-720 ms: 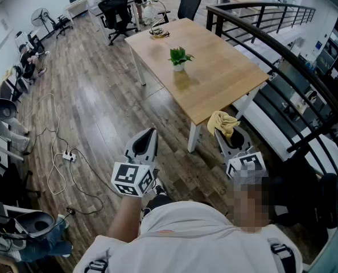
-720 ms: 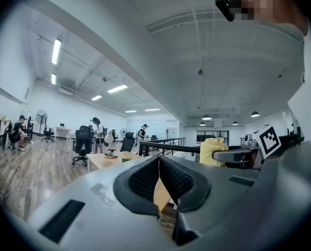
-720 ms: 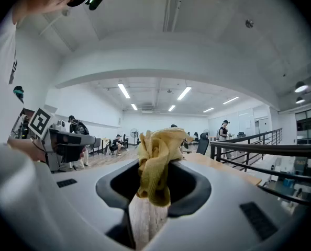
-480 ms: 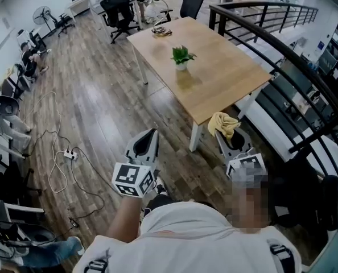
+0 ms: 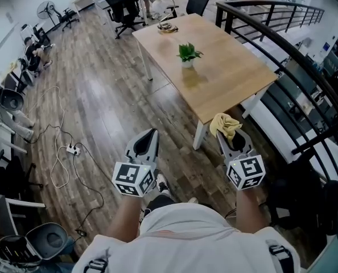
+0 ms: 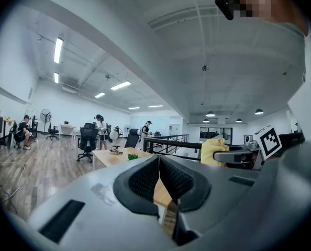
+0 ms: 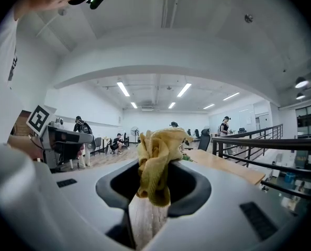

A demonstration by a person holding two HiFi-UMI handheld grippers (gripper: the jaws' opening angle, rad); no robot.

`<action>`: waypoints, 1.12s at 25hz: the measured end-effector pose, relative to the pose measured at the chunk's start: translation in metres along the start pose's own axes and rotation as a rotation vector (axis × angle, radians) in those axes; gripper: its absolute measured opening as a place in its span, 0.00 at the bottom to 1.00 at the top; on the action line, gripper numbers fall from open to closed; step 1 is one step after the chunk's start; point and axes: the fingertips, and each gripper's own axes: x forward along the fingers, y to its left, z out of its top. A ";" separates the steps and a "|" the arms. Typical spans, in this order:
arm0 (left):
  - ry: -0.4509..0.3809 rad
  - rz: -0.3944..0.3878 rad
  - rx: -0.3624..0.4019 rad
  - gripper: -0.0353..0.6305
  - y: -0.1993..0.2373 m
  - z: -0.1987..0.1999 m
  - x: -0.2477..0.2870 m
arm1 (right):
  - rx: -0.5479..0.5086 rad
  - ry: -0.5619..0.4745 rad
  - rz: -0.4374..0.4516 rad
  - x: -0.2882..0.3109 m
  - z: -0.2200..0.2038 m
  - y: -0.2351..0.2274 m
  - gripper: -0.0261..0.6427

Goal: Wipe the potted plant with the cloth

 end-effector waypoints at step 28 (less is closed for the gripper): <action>0.044 -0.101 -0.032 0.08 0.210 0.020 0.112 | 0.156 -0.037 -0.031 0.226 0.024 0.019 0.32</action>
